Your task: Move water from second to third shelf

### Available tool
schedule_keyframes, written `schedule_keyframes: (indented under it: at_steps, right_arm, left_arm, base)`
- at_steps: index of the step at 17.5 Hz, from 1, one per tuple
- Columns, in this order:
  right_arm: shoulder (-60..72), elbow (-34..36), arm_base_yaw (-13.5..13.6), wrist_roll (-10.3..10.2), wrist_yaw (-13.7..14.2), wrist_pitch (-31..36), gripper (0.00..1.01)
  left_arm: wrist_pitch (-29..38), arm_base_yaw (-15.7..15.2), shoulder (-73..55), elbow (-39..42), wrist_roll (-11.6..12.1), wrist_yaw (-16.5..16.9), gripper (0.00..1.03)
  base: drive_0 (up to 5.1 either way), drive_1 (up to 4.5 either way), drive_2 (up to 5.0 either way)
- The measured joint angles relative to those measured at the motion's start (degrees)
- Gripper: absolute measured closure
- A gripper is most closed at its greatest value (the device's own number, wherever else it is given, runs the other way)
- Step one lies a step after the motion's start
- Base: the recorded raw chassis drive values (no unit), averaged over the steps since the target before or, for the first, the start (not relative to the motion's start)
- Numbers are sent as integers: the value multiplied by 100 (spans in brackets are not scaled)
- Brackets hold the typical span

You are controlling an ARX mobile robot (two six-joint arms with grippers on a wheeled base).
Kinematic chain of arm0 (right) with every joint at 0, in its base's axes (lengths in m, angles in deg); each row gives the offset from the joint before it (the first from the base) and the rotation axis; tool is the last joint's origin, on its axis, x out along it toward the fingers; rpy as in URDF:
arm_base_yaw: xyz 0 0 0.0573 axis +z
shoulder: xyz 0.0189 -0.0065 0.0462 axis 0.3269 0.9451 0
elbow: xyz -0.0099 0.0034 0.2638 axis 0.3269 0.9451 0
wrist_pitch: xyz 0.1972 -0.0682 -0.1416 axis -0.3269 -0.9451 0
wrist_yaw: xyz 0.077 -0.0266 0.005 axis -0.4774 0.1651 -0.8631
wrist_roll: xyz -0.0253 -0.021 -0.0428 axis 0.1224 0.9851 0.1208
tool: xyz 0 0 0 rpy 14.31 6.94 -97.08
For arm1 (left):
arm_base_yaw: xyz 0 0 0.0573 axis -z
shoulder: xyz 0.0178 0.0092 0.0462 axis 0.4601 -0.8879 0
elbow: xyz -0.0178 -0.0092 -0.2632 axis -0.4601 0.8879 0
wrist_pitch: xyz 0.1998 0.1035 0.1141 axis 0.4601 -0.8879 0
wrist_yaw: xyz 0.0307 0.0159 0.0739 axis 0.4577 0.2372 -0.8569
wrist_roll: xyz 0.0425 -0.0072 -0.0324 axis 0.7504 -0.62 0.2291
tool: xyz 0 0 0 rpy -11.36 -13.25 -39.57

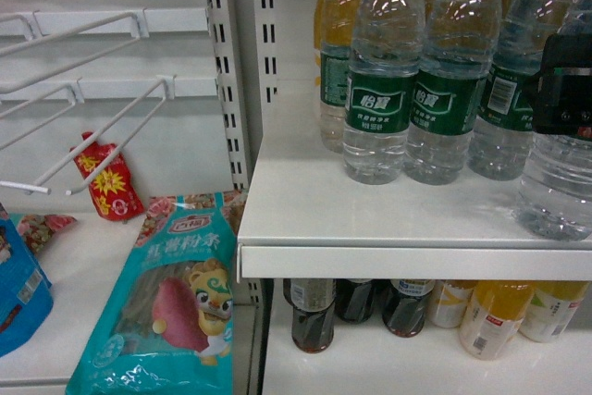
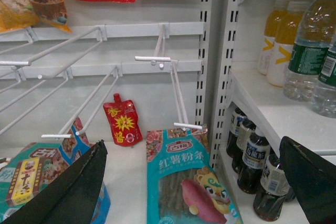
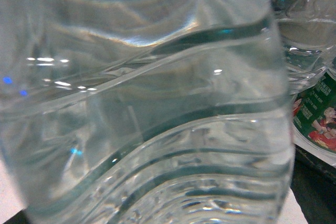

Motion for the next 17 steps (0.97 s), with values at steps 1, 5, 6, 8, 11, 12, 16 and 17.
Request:
schedule_keyframes:
  at_steps: [1, 5, 6, 8, 11, 12, 16, 17]
  right_arm:
    - [0, 0, -9, 0, -4, -7, 4]
    - [-129, 4, -74, -11, -133, -74, 3]
    - [-181, 9, -76, -11, -168, -107, 3]
    - [-323, 59, -76, -11, -304, -129, 3]
    - [-505, 140, -74, -17, -415, -190, 3]
    - [-529, 166, -74, -17, -428, -205, 3]
    - [-704, 238, -76, -13, -468, -365, 3]
    - [-785, 260, -101, -15, -474, -378, 3]
  left_arm:
    - [0, 0, 0, 0, 0, 0, 5]
    - [0, 0, 0, 0, 0, 0, 5]
    - [0, 0, 0, 0, 0, 0, 5]
    - [0, 0, 0, 0, 0, 0, 5]
    - [0, 0, 0, 0, 0, 0, 5]
    - [0, 0, 0, 0, 0, 0, 5]
    - [0, 0, 0, 0, 0, 2, 5]
    - [0, 0, 0, 0, 0, 0, 5]
  base:
    - [0, 0, 0]
    - [0, 0, 0]
    - [0, 0, 0]
    - [0, 0, 0]
    - [0, 0, 0]
    - [0, 0, 0]
    - [0, 0, 0]
    - [0, 0, 0]
